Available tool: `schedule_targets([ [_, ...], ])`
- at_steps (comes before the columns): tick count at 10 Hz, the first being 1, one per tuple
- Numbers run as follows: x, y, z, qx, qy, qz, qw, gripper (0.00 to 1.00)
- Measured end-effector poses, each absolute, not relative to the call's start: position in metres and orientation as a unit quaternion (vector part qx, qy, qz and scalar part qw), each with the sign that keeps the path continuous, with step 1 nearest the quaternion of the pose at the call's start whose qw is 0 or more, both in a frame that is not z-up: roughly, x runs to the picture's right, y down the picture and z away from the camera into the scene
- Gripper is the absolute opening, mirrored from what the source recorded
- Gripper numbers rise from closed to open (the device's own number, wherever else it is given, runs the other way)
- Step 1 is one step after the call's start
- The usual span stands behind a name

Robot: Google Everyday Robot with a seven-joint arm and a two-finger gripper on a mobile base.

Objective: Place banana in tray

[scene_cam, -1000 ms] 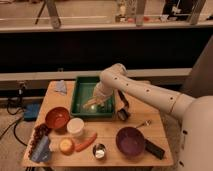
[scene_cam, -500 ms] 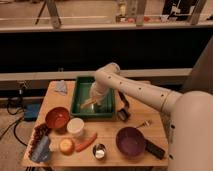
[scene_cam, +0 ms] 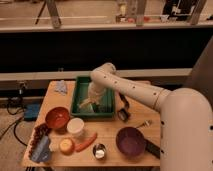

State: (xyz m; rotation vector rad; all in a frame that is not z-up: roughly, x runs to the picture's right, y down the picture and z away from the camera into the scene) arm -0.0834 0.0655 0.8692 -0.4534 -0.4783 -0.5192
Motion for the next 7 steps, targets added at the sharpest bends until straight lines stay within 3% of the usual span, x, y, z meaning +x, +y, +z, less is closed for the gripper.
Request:
schedule_targets([
  [3,-0.085,0.061,0.88,-0.224,-0.226,-0.254,0.913,0.02],
  [7,-0.084,0.06,0.891,-0.23,-0.224,-0.259,0.911,0.36],
])
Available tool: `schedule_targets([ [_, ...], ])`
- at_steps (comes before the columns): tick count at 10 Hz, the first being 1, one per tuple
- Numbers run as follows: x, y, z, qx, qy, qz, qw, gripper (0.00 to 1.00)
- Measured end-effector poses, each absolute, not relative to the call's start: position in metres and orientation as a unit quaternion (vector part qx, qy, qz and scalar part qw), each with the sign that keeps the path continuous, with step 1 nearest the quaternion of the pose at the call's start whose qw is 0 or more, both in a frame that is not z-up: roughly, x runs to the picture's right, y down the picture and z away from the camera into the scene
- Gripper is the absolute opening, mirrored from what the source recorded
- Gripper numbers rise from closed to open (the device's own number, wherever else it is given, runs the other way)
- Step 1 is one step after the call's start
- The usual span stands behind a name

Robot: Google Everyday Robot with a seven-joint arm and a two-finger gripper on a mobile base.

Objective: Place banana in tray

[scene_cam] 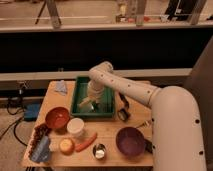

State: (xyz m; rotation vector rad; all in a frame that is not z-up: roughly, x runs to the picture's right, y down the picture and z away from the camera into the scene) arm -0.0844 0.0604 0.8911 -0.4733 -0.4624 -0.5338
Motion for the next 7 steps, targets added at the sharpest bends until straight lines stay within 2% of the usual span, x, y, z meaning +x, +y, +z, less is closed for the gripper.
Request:
schedule_targets([
  [2,-0.0805,0.0611,0.8949,-0.23,-0.223,-0.26,0.911,0.59],
  [4,-0.0779,0.0609,0.8974,-0.23,-0.223,-0.262,0.911,0.77],
  [7,-0.0786,0.0609,0.9011,-0.227,-0.226,-0.269,0.908,0.8],
])
